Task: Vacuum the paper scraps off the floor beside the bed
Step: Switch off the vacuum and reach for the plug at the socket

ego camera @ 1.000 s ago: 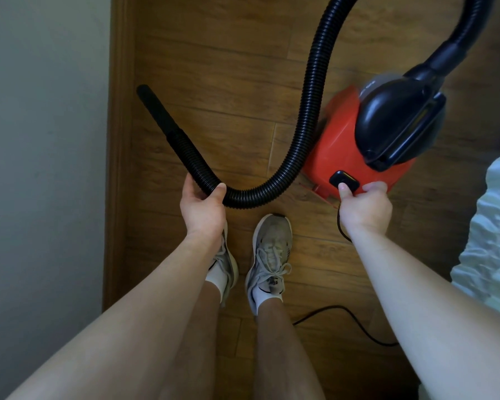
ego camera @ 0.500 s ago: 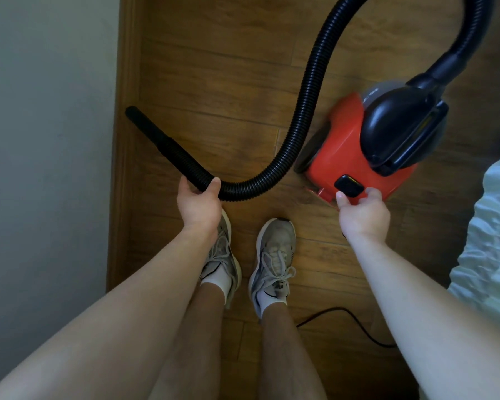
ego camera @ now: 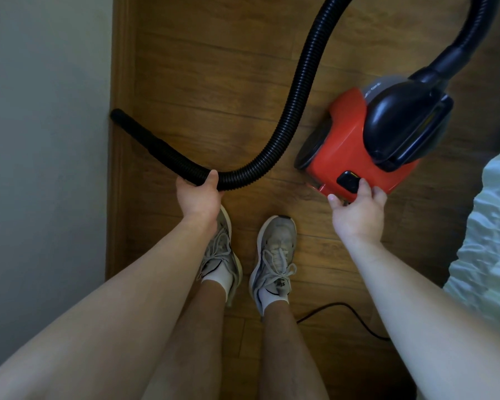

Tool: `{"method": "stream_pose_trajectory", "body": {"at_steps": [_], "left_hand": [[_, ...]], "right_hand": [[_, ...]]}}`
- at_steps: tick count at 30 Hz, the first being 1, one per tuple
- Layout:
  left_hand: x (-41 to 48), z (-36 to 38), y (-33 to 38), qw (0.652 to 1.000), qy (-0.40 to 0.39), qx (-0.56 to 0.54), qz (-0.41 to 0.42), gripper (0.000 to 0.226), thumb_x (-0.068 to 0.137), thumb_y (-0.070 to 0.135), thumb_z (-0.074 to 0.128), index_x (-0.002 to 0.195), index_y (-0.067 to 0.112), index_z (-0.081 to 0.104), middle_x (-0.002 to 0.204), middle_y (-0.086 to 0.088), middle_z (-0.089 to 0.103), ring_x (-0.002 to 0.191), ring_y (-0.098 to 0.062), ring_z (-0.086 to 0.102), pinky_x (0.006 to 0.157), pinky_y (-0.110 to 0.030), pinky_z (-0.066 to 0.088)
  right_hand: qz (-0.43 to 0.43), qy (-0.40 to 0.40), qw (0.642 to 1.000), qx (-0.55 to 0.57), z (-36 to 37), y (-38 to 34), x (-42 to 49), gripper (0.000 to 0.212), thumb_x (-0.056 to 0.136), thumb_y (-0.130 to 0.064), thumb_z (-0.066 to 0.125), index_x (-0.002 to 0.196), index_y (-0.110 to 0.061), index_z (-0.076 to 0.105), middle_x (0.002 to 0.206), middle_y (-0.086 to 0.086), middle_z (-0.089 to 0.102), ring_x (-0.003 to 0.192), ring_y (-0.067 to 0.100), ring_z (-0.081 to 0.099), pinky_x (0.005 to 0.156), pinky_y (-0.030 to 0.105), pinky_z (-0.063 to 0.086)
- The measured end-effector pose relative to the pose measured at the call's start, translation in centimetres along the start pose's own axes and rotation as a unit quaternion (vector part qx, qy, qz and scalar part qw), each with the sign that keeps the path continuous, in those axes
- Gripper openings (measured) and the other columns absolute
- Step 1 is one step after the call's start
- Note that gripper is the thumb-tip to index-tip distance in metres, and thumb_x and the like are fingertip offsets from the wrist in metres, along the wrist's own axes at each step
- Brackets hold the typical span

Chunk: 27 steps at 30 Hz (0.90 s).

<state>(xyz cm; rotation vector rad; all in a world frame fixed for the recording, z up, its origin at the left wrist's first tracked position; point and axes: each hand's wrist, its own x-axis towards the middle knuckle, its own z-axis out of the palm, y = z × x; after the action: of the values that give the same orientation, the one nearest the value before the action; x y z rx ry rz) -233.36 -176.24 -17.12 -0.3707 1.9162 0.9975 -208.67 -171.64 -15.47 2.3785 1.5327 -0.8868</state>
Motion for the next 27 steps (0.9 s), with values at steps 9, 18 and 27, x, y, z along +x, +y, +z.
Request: {"method": "stream_pose_trajectory", "body": {"at_steps": [9,18,27], "left_hand": [[-0.1,0.8,0.9,0.997,0.005,-0.055,-0.046,0.068,0.094,0.005,0.069,0.153,0.015,0.036,0.133,-0.007,0.058,0.12,-0.026,0.062,0.075,-0.028,0.062],[-2.0,1.3,2.9,0.995,-0.034,-0.026,-0.087,0.081,0.1,0.003,0.058,0.161,0.016,0.007,0.146,-0.019,0.049,0.134,-0.03,0.051,0.116,-0.045,0.041],[-4.1,0.6,5.0,0.967,-0.07,0.244,0.032,0.07,0.101,0.029,0.06,0.16,0.023,0.023,0.16,-0.006,0.037,0.145,-0.027,0.039,0.118,-0.044,0.035]], "right_hand": [[-0.027,-0.032,0.998,-0.043,-0.5,-0.5,0.3,0.075,0.093,-0.043,0.065,0.154,-0.012,0.033,0.157,0.015,0.028,0.136,0.037,0.041,0.108,0.046,0.043],[-0.051,-0.057,0.994,-0.071,-1.6,-0.8,0.1,0.073,0.092,-0.041,0.066,0.15,-0.007,0.037,0.152,0.014,0.037,0.133,0.037,0.045,0.108,0.046,0.044],[-0.111,-0.079,0.983,-0.122,-4.6,-1.2,-0.9,0.066,0.097,-0.04,0.057,0.151,-0.007,0.037,0.15,0.012,0.041,0.137,0.032,0.039,0.112,0.041,0.037]]}}
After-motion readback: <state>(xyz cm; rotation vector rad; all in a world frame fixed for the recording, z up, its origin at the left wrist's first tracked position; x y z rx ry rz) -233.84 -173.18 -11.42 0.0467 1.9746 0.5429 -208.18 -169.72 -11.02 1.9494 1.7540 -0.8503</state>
